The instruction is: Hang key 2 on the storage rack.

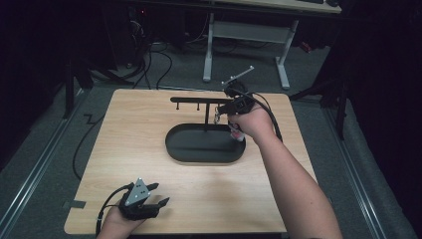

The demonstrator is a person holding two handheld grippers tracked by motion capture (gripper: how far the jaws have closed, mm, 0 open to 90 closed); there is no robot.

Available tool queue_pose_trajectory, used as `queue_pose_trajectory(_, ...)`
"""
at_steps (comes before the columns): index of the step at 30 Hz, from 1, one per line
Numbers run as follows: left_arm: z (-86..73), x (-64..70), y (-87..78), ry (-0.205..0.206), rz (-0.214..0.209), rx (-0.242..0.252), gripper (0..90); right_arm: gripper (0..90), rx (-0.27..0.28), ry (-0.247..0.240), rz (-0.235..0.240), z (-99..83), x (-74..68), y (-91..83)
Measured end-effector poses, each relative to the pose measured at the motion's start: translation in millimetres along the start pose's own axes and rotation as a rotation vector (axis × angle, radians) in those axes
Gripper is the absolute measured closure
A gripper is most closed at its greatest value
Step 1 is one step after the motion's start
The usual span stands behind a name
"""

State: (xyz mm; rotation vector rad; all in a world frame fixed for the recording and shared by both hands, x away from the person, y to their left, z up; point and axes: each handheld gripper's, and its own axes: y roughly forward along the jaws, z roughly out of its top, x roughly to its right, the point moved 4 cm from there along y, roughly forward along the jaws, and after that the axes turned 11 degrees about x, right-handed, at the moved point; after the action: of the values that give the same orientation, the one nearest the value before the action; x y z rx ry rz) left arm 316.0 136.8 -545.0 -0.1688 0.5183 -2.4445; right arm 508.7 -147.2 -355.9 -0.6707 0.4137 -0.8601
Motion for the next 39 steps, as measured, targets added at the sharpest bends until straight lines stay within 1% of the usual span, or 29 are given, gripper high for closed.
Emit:
queue_pose_trajectory(8, -1.3, 0.3, 1.3, 0.000, 0.001, -0.004, 37.0, 89.4, -0.004, 0.017, 0.000, -2.0, 5.3, 4.5)
queue_pose_trajectory(11, -1.4, 0.7, 1.6, 0.004, -0.003, -0.011, 37.0, 89.4, 0.004, 0.027, -0.002, -2.5, 7.6, 5.0)
queue_pose_trajectory(13, -1.5, 1.1, 1.7, 0.004, -0.008, -0.017, 37.0, 89.4, 0.004, 0.026, -0.001, -3.0, 9.5, 5.4)
queue_pose_trajectory(14, -1.7, 1.2, 1.8, 0.005, -0.008, -0.017, 37.0, 89.4, 0.003, 0.035, -0.004, -3.3, 9.6, 5.2)
queue_pose_trajectory(15, -1.8, 1.2, 1.9, 0.005, -0.009, -0.018, 37.0, 89.3, 0.006, 0.030, -0.004, -3.4, 10.7, 5.5)
queue_pose_trajectory(17, -1.9, 1.1, 1.7, 0.006, -0.009, -0.019, 37.0, 89.3, 0.009, 0.032, -0.006, -3.7, 12.0, 6.3)
queue_pose_trajectory(20, -1.7, 0.8, 1.7, 0.003, -0.006, -0.011, 37.0, 89.3, 0.015, 0.049, -0.007, -3.2, 14.5, 7.7)
queue_pose_trajectory(22, -1.9, 1.0, 1.6, 0.005, -0.006, -0.013, 37.0, 89.2, 0.020, 0.048, -0.009, -2.6, 16.0, 9.9)
queue_pose_trajectory(23, -1.9, 1.0, 1.5, 0.006, -0.009, -0.016, 37.0, 89.2, 0.018, 0.059, -0.011, -2.6, 16.6, 11.4)
queue_pose_trajectory(24, -1.8, 1.0, 1.6, 0.007, -0.009, -0.016, 37.0, 89.2, 0.021, 0.056, -0.011, -2.3, 17.9, 13.1)
queue_pose_trajectory(25, -1.8, 1.0, 1.7, 0.006, -0.010, -0.016, 37.0, 89.1, 0.025, 0.067, -0.014, -1.7, 18.3, 14.5)
queue_pose_trajectory(29, -1.9, 0.8, 2.0, 0.005, -0.011, -0.014, 37.0, 88.8, 0.035, 0.080, -0.027, 0.1, 21.7, 19.3)
queue_pose_trajectory(30, -2.0, 0.7, 2.2, 0.006, -0.012, -0.014, 37.0, 88.2, 0.037, 0.085, -0.022, 0.4, 22.3, 20.5)
queue_pose_trajectory(31, -2.2, 0.6, 2.1, 0.006, -0.013, -0.016, 37.0, 86.2, 0.041, 0.086, -0.028, 0.6, 23.1, 21.2)
queue_pose_trajectory(32, -2.3, 0.5, 2.3, 0.006, -0.013, -0.014, 37.0, 85.1, 0.047, 0.099, -0.035, 1.1, 23.7, 21.1)
queue_pose_trajectory(34, -2.4, 0.0, 2.6, 0.005, -0.015, -0.015, 37.0, 84.2, 0.054, 0.105, -0.038, 1.5, 24.1, 20.2)
queue_pose_trajectory(37, -2.2, -0.2, 3.1, 0.005, -0.016, -0.016, 37.0, 83.8, 0.062, 0.094, -0.044, 0.5, 23.3, 16.9)
queue_pose_trajectory(39, -2.1, 0.2, 3.7, 0.006, -0.017, -0.018, 37.0, 83.5, 0.066, 0.094, -0.044, -1.2, 21.9, 13.4)
